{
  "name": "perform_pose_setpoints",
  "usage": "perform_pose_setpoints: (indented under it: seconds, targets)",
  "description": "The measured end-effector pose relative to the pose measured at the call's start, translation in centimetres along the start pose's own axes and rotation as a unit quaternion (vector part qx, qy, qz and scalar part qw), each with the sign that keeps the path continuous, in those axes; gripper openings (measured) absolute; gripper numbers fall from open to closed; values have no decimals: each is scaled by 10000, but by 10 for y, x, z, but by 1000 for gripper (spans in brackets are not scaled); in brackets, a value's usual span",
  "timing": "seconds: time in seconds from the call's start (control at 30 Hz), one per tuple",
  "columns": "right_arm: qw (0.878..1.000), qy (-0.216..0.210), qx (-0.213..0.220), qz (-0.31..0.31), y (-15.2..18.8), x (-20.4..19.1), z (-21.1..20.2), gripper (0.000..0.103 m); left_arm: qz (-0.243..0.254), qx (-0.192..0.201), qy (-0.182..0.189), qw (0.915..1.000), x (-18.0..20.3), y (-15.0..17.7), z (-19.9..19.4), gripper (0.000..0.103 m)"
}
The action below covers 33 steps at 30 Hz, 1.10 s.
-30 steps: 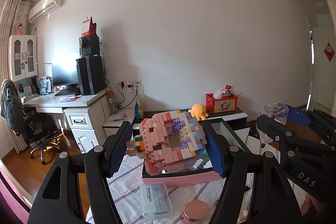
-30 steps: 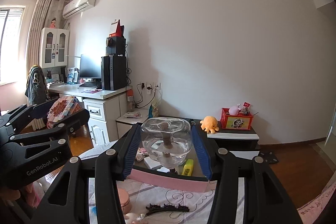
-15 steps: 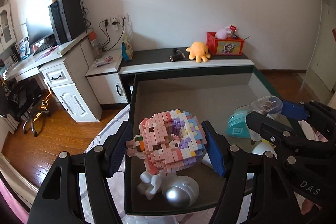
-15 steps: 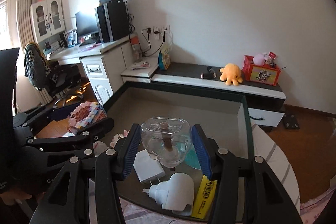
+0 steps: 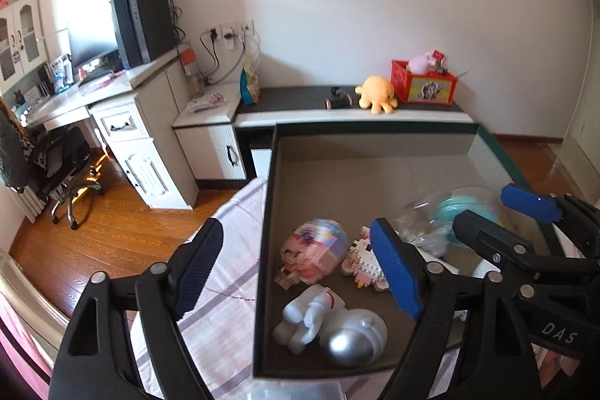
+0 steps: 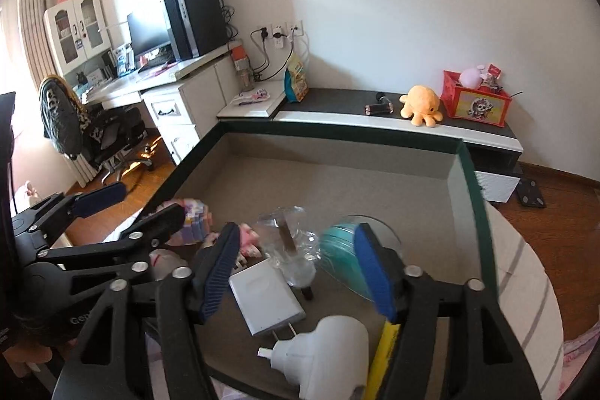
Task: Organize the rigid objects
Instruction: 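Carry the block figure and glass bottle into the pink box and open both tools, then withdraw both tools from the box back toward the remaining items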
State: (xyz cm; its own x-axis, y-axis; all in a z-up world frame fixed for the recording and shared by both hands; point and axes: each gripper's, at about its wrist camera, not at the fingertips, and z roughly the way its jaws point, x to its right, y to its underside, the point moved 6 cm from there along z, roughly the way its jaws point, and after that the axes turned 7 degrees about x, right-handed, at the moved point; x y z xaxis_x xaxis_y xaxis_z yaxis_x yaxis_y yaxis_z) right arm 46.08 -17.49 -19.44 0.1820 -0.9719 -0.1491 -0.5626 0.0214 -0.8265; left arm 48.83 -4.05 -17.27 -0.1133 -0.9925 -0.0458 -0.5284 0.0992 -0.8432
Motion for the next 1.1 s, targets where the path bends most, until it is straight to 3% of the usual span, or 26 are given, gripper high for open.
perform_pose_setpoints:
  seconds: [0.13,0.27,0.37,0.4,0.47,0.53,0.73,1.1]
  targets:
    - [9992,5,409,0,-10,-9,-46,82,-91,573,-10,9983,-6,-9,-55,95]
    - [9950,118,992,-58,-12,-26,-113,85,-26,1290,-219,9914,-7,-8,-128,103]
    - [9871,343,1556,-181,-7,-42,-165,95,9,1734,-304,9844,-7,1,-180,103]
    - [9841,466,1702,-218,-4,-46,-180,103,8,1851,-345,9821,-7,4,-196,103]
    - [9770,618,2014,-323,5,-58,-212,103,-7,2104,-432,9767,-8,13,-229,103]
    - [9717,712,2208,-453,18,-69,-242,103,-3,2286,-550,9720,-9,22,-258,103]
    - [9576,884,2684,-556,48,-88,-312,103,-104,2624,-440,9639,-9,48,-326,103]
    - [9425,1109,3088,-632,69,-108,-382,103,-149,3060,-355,9513,-6,65,-395,103]
